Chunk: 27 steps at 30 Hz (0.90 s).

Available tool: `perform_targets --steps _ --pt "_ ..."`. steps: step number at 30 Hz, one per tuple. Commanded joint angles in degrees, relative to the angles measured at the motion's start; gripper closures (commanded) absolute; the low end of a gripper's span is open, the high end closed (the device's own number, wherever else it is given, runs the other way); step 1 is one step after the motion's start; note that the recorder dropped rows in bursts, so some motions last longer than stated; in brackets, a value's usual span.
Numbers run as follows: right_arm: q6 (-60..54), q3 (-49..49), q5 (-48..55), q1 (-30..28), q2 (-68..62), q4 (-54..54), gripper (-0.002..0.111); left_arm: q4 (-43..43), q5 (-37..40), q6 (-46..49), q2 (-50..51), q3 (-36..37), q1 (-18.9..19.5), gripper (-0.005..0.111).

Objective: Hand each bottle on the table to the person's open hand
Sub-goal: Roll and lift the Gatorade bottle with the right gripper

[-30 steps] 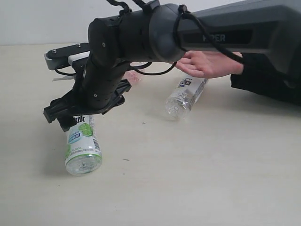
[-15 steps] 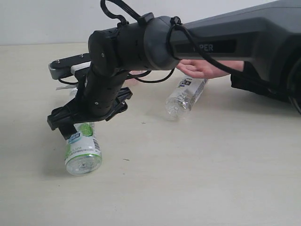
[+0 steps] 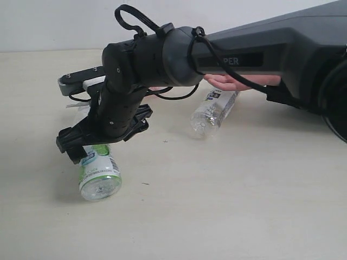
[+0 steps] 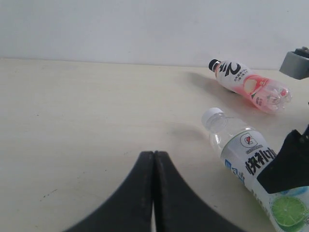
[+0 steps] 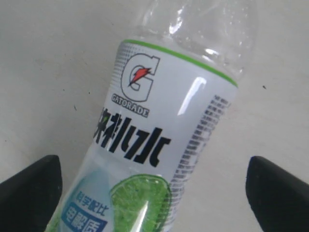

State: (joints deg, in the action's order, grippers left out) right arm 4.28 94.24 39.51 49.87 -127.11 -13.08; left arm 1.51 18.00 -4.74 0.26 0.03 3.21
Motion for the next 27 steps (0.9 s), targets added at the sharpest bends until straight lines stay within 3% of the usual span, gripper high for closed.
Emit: perform_targets --steps 1,12,17,20,27 --pt "0.22 0.47 -0.59 0.08 -1.37 0.02 0.011 -0.24 -0.12 0.06 -0.26 -0.03 -0.37 0.107" --pt "0.22 0.47 -2.40 0.08 -2.58 0.12 0.011 -0.24 -0.12 0.06 -0.26 -0.03 -0.37 0.107" --pt "0.22 0.47 -0.43 0.08 -2.58 0.12 0.018 -0.24 -0.12 0.06 -0.26 -0.03 -0.37 0.107" --pt "0.22 0.47 1.17 0.08 -2.58 0.12 0.030 -0.24 -0.12 0.06 -0.26 -0.03 -0.37 0.107" --pt "0.22 0.47 3.82 0.08 -2.58 -0.14 0.074 -0.24 -0.12 0.06 -0.26 -0.03 -0.37 0.107"
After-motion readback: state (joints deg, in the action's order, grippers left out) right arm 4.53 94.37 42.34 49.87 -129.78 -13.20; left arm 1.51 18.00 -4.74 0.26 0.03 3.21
